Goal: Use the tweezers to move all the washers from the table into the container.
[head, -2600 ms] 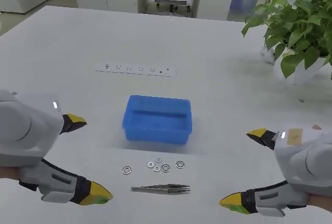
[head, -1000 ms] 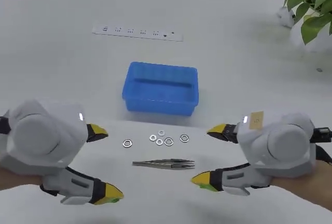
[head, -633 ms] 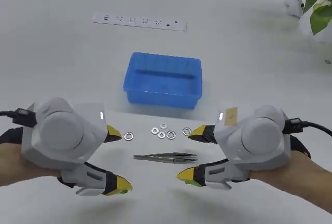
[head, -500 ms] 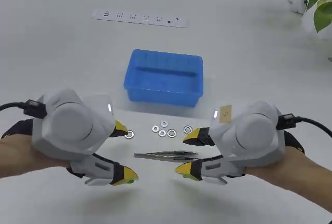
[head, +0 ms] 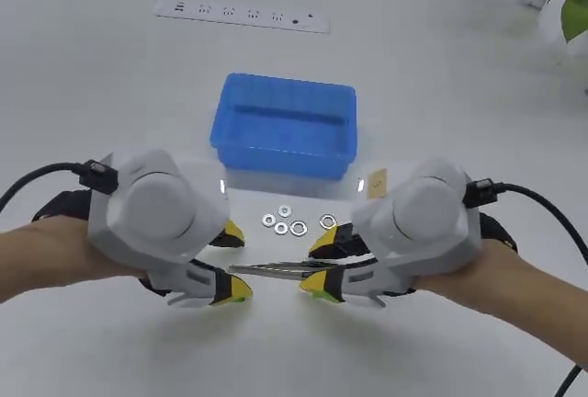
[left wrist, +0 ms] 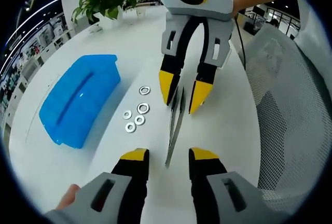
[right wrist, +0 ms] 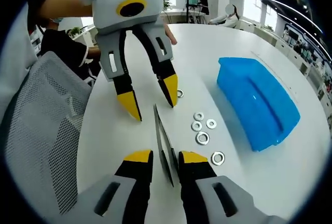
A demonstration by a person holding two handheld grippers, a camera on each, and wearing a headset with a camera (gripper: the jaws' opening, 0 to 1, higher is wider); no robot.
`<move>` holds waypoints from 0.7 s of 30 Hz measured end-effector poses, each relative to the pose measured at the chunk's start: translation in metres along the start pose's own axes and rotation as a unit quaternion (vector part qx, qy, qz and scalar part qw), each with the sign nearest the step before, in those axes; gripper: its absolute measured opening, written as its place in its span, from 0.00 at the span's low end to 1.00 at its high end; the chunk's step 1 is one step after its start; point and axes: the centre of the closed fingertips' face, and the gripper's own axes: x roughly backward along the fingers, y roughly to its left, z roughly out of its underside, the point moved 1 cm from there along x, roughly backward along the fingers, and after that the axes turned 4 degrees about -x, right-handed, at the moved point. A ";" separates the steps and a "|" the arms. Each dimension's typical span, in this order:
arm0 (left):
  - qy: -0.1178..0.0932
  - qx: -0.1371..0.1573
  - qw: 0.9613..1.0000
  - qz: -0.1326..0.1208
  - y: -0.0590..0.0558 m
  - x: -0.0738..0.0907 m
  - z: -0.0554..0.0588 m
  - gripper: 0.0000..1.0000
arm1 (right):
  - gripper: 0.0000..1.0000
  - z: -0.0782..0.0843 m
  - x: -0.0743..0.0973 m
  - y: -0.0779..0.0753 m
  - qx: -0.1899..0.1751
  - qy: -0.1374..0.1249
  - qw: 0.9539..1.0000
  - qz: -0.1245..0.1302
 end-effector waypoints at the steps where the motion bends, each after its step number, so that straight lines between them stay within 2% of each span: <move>1: 0.003 -0.003 1.000 0.001 0.000 -0.001 0.000 0.34 | 0.21 0.001 -0.001 0.000 0.005 0.004 1.000 0.001; 7: 0.001 -0.011 1.000 -0.001 0.004 -0.001 0.000 0.29 | 0.19 0.000 -0.003 -0.003 0.010 0.007 1.000 -0.002; 11: -0.002 -0.023 1.000 0.010 0.000 -0.002 -0.001 0.20 | 0.17 0.000 -0.003 -0.005 0.020 0.012 1.000 0.002; 13: -0.003 -0.028 1.000 0.014 -0.004 -0.002 -0.001 0.20 | 0.16 0.000 -0.003 -0.005 0.022 0.012 1.000 0.003; 16: -0.004 -0.033 0.999 0.011 -0.004 -0.003 -0.002 0.16 | 0.16 0.000 -0.003 -0.005 0.019 0.010 1.000 0.004; 21: -0.001 -0.022 1.000 0.001 0.001 -0.005 -0.002 0.07 | 0.15 0.001 -0.003 -0.006 0.023 0.014 1.000 0.008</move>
